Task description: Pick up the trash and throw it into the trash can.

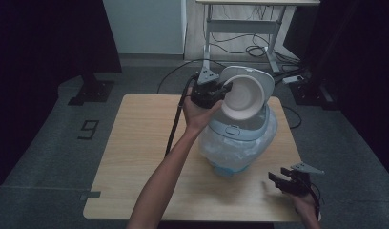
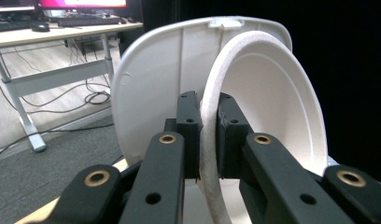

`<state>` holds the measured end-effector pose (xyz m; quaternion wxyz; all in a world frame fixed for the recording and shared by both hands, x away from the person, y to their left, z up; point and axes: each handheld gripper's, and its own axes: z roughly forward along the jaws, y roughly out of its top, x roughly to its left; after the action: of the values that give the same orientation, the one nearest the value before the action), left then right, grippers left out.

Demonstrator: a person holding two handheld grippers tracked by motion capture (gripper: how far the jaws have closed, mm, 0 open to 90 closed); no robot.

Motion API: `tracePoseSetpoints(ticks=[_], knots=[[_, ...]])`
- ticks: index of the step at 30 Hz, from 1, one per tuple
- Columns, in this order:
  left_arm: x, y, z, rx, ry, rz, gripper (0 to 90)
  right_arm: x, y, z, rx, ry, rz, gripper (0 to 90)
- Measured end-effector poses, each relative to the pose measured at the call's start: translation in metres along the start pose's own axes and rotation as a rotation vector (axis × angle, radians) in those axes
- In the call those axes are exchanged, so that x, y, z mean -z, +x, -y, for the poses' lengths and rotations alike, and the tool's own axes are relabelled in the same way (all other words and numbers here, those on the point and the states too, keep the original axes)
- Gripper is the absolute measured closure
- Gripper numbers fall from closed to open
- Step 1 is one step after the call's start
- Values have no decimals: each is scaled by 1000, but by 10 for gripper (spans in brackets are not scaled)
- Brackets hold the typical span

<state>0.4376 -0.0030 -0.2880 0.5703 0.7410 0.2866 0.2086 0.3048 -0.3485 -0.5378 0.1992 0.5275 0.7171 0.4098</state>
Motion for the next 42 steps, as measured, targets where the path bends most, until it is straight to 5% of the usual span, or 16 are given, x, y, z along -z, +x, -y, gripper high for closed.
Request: tracePoseSetpoints(ticks=[4,7,10,22,28,42], knots=[[-8,-1,4,-9,22,-10,756,0,1,0,3,2,-3,334],[-11,-1,9,1,40,-2,447,0,1,0,4,1,-6,334],[-5,2,13,26,29,26,362,0,1,0,5,3,-6,334],[53,18,40,71,22,12,317,-1,2,0,11,9,-8,334],[77,20,61,52,54,6,293,-1,2,-1,10,8,-10,334],[111,16,120,70,75,-11,303,-2,1,0,10,9,-11,334]])
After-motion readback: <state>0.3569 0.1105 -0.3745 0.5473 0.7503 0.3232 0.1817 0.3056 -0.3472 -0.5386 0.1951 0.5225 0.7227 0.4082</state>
